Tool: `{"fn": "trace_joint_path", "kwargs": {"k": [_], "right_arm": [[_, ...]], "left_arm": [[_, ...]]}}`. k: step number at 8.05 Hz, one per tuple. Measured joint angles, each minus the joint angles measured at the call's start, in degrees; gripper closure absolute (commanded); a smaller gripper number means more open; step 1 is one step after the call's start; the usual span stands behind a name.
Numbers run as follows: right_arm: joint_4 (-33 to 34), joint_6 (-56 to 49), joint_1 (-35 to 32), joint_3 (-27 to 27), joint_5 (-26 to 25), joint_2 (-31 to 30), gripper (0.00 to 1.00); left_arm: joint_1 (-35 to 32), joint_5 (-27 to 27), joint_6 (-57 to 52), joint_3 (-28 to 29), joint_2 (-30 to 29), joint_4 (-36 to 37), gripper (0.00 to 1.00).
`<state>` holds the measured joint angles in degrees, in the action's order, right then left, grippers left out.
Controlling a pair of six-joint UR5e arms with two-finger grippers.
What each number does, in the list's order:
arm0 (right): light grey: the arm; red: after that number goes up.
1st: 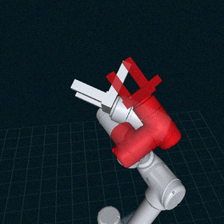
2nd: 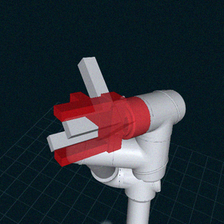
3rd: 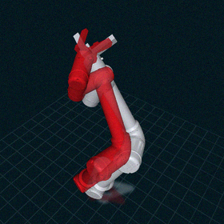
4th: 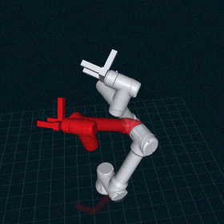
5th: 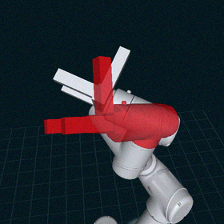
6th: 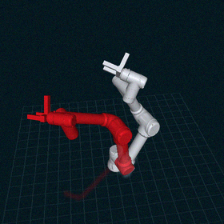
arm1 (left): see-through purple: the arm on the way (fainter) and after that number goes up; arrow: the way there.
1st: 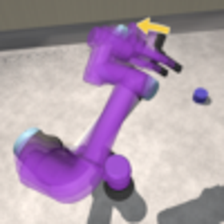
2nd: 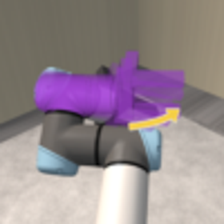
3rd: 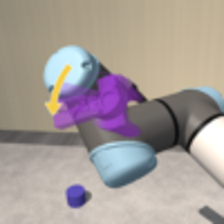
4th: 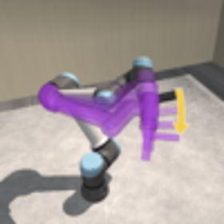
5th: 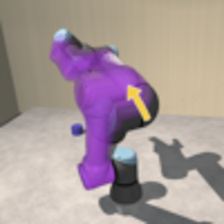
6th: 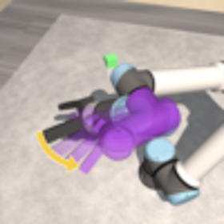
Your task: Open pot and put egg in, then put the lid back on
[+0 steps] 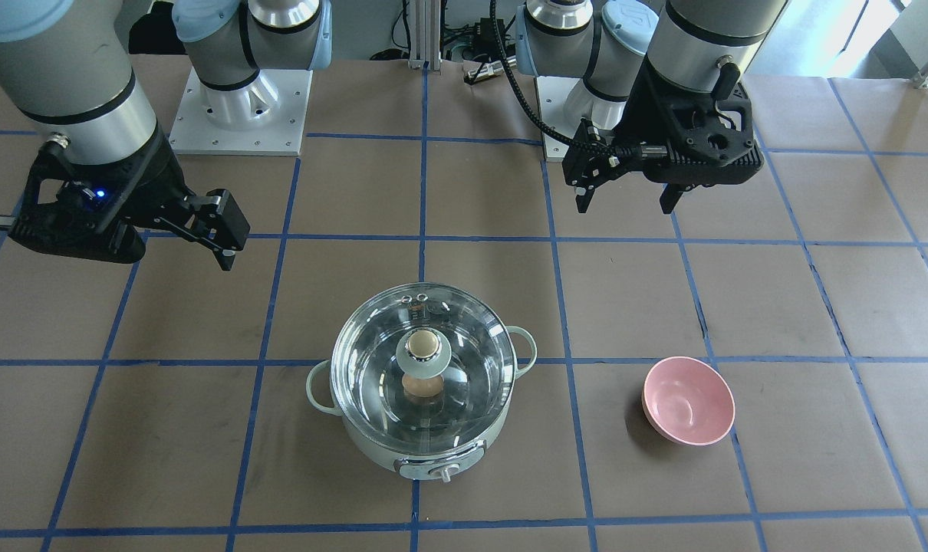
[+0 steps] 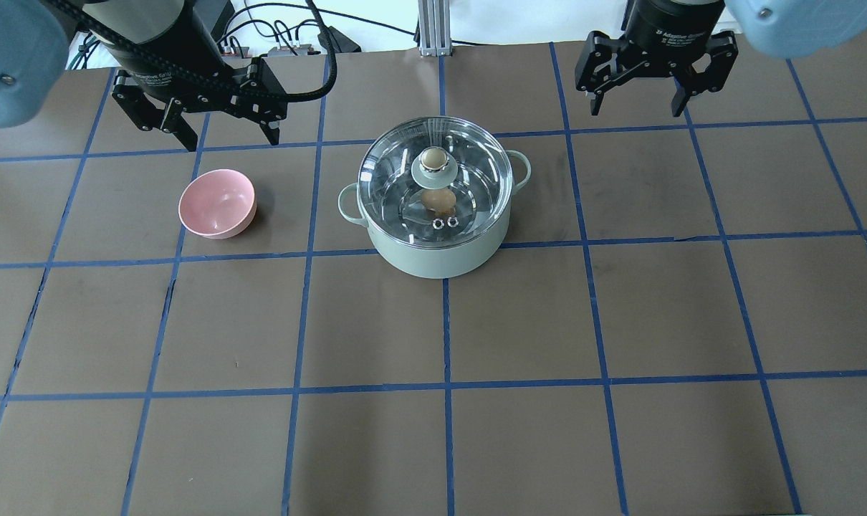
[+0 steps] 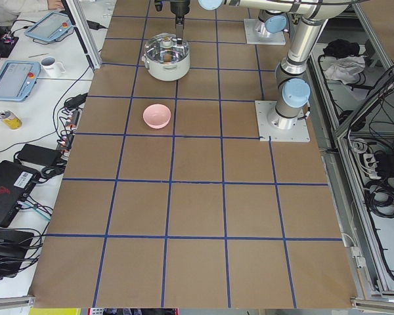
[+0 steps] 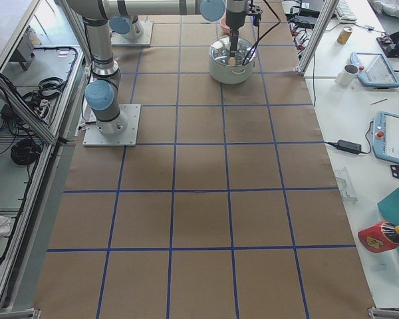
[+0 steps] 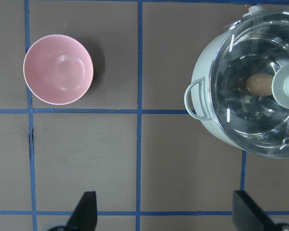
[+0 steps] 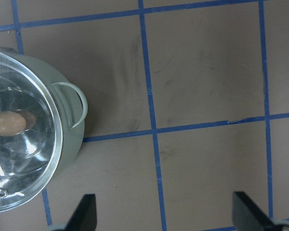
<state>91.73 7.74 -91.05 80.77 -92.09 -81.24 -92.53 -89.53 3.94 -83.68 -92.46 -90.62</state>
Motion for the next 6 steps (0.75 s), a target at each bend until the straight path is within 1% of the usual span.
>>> {"fn": "trace_joint_path", "kwargs": {"k": [6], "right_arm": [[-0.2, -0.2, 0.9, 1.5, -0.7, -0.7, 0.0]], "left_arm": [[0.2, -0.7, -0.1, 0.0, 0.3, 0.0, 0.0]]}}
